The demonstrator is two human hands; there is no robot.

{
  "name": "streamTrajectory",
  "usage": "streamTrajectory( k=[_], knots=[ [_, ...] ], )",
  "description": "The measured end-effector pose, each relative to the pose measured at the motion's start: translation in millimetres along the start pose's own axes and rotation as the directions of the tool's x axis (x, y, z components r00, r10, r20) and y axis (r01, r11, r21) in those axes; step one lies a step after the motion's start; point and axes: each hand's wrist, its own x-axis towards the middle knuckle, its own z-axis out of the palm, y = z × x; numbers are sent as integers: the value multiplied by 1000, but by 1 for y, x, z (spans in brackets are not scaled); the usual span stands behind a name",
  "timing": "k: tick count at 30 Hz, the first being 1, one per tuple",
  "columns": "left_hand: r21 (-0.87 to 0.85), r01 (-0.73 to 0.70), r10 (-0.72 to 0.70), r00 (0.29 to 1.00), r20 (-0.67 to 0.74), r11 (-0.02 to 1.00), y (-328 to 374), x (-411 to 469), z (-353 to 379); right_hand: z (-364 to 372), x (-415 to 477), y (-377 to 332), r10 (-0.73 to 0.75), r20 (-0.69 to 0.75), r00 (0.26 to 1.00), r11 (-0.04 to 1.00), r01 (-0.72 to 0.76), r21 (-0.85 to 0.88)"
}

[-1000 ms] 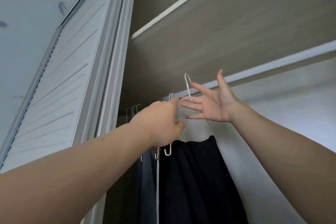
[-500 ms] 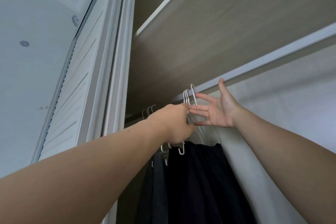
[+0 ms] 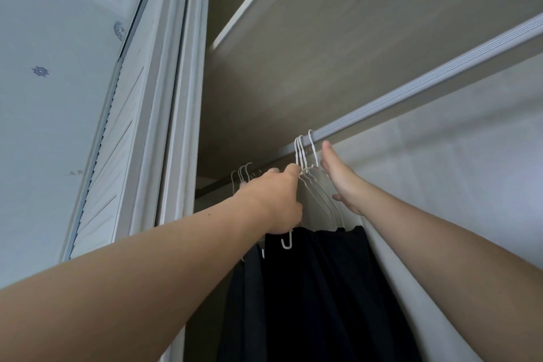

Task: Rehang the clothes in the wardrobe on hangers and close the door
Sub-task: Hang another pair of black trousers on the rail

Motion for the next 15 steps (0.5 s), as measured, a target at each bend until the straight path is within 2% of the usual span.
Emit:
streamTrajectory(
  k=[2, 9, 15],
  knots=[
    [-10, 14, -14, 1000, 17, 1000, -2, 0, 1, 12, 1, -4, 65, 25, 998, 996, -66, 57],
    [34, 67, -68, 996, 53, 997, 1, -1, 5, 32, 14, 4, 139, 63, 988, 974, -148, 174],
    [98, 70, -76, 995, 62, 993, 0, -5, 10, 37, 12, 7, 167, 60, 984, 972, -174, 156]
  ],
)
